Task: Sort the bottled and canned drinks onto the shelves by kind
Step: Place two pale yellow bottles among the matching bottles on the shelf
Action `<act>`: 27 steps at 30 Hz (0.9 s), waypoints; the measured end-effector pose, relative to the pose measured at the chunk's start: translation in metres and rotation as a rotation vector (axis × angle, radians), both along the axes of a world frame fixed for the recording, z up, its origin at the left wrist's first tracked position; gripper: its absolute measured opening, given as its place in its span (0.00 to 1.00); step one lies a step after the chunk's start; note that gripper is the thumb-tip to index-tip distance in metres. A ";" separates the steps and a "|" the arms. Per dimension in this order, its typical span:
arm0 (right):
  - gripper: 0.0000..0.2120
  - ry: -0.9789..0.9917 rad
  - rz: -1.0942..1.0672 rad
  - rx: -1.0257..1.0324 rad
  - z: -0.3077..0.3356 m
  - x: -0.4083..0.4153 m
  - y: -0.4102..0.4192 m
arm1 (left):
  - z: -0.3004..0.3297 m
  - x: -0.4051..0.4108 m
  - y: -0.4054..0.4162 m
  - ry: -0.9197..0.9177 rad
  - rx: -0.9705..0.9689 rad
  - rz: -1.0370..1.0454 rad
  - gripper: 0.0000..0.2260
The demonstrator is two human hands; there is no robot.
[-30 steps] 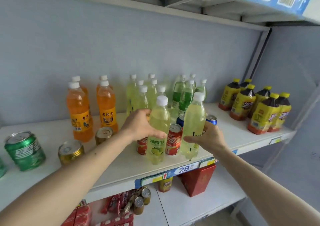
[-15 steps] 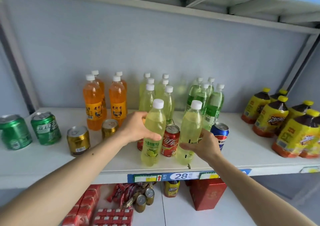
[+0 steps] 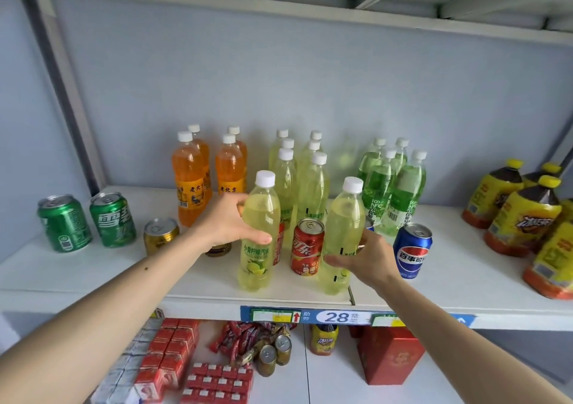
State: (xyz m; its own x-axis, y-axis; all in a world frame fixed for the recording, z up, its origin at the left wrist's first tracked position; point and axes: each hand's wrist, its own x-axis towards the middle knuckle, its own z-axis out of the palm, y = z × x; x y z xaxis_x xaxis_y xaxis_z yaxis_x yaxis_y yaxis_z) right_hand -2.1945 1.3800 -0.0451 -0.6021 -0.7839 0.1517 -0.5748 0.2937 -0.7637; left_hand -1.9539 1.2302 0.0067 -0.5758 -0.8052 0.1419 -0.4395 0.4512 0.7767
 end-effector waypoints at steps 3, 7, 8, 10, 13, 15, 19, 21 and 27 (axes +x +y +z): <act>0.32 0.007 -0.007 -0.007 0.000 -0.002 -0.002 | -0.003 0.008 -0.005 0.030 0.028 0.029 0.28; 0.32 0.007 0.003 -0.015 -0.002 0.001 -0.005 | -0.003 0.017 -0.008 0.034 0.059 0.003 0.28; 0.32 0.005 0.001 -0.018 -0.003 0.001 -0.005 | -0.002 0.017 -0.008 0.023 0.067 -0.012 0.28; 0.32 0.007 -0.007 -0.020 -0.003 0.001 -0.004 | -0.001 0.019 -0.010 0.006 0.086 -0.038 0.29; 0.32 0.022 -0.021 -0.019 -0.003 0.000 -0.003 | 0.002 0.020 -0.010 0.003 0.108 -0.052 0.31; 0.32 0.037 -0.032 -0.014 -0.003 -0.001 -0.002 | 0.003 0.020 -0.009 0.014 0.113 -0.050 0.31; 0.33 0.038 -0.042 -0.013 -0.003 0.001 -0.001 | 0.001 0.019 -0.009 0.044 0.113 -0.059 0.29; 0.34 0.041 -0.043 -0.006 -0.003 0.004 -0.002 | 0.001 0.019 -0.010 0.056 0.120 -0.064 0.34; 0.31 0.065 -0.051 0.018 -0.003 0.015 -0.001 | -0.002 0.022 -0.004 0.064 0.114 -0.078 0.38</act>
